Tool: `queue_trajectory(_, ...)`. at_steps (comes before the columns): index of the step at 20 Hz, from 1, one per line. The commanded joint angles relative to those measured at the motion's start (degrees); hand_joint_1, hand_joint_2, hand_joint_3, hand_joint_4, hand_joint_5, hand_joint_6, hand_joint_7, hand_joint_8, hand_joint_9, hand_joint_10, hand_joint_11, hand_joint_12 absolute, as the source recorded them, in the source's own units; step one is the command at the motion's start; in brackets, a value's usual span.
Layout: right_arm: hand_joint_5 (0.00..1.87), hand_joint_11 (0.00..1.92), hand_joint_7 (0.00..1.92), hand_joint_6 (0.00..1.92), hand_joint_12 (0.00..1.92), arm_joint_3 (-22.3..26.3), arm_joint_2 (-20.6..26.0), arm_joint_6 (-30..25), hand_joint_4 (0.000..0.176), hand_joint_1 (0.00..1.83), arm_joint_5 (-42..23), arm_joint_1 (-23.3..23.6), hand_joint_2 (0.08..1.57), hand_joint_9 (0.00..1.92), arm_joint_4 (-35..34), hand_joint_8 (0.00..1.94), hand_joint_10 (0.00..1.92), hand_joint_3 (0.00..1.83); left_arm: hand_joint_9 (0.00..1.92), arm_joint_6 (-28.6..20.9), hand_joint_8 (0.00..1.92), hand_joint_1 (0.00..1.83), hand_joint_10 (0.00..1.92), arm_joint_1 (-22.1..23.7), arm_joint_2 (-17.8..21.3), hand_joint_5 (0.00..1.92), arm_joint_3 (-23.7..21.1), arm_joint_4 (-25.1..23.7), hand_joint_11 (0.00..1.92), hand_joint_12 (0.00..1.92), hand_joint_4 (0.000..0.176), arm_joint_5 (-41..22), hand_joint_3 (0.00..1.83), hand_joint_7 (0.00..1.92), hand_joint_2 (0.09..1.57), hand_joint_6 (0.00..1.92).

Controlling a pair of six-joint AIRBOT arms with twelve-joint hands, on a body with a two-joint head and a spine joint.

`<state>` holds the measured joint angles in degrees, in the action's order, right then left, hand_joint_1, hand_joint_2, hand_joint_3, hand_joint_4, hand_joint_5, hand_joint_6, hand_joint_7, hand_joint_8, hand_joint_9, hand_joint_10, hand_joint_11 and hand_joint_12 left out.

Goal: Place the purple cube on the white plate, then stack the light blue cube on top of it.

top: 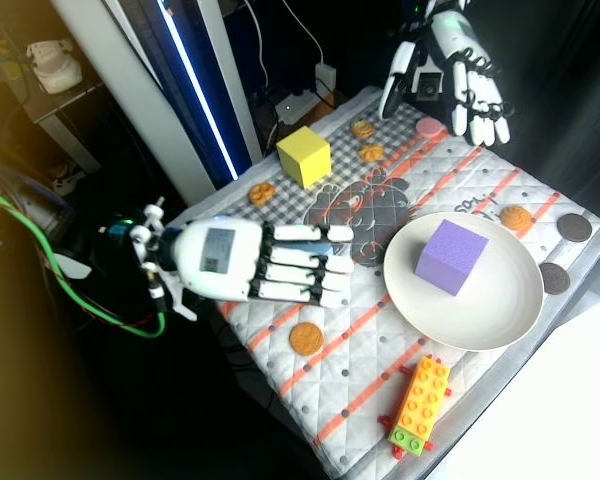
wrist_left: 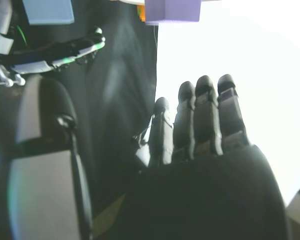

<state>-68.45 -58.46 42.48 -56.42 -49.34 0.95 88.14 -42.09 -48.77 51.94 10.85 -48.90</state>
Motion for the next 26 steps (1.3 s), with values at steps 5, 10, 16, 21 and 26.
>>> queue_trajectory(5,0.48,0.49,0.67,0.01,1.17,-1.3,-0.7,-1.7,0.000,0.89,-3.6,0.6,1.04,0.85,-0.6,0.03,0.10,0.00,0.10,-0.5,0.00,1.01,0.00,0.1,0.1,0.21,-0.2,0.2,0.00,0.00,0.144,-7.5,0.00,0.18,0.87,0.00)
queue_trajectory(10,0.79,0.66,1.05,0.00,1.41,-2.3,-1.5,-3.4,0.000,1.08,-2.3,0.5,1.05,1.09,-0.4,0.01,0.33,0.00,0.10,-0.5,0.00,0.93,0.00,-0.1,0.1,0.19,-0.3,0.6,0.00,0.00,0.143,-7.8,0.01,0.18,0.92,0.00)
queue_trajectory(16,0.77,0.50,0.96,1.09,1.53,-2.6,-1.2,-4.3,0.000,1.23,-3.4,2.2,1.18,0.87,0.4,1.23,0.93,0.00,0.10,-0.5,0.00,0.96,0.00,-0.6,0.1,0.21,-0.3,1.1,0.00,0.00,0.116,-7.8,0.00,0.19,0.91,0.01)
queue_trajectory(21,0.83,0.69,1.03,1.09,1.15,-4.6,-2.2,-4.3,0.000,1.36,-4.9,8.7,1.12,0.93,1.2,0.89,1.20,0.00,0.11,-1.1,0.00,1.01,0.00,-1.4,0.1,0.20,-0.3,1.6,0.00,0.00,0.133,-8.5,0.01,0.19,0.93,0.01)
queue_trajectory(26,0.88,0.72,1.05,1.09,1.12,-8.8,-5.6,-4.3,0.000,1.36,-3.3,15.7,1.11,0.94,1.2,0.83,1.15,0.00,0.15,-1.2,0.01,0.98,0.02,-2.2,0.0,0.22,-0.3,2.3,0.00,0.00,0.107,-8.6,0.00,0.21,0.92,0.01)
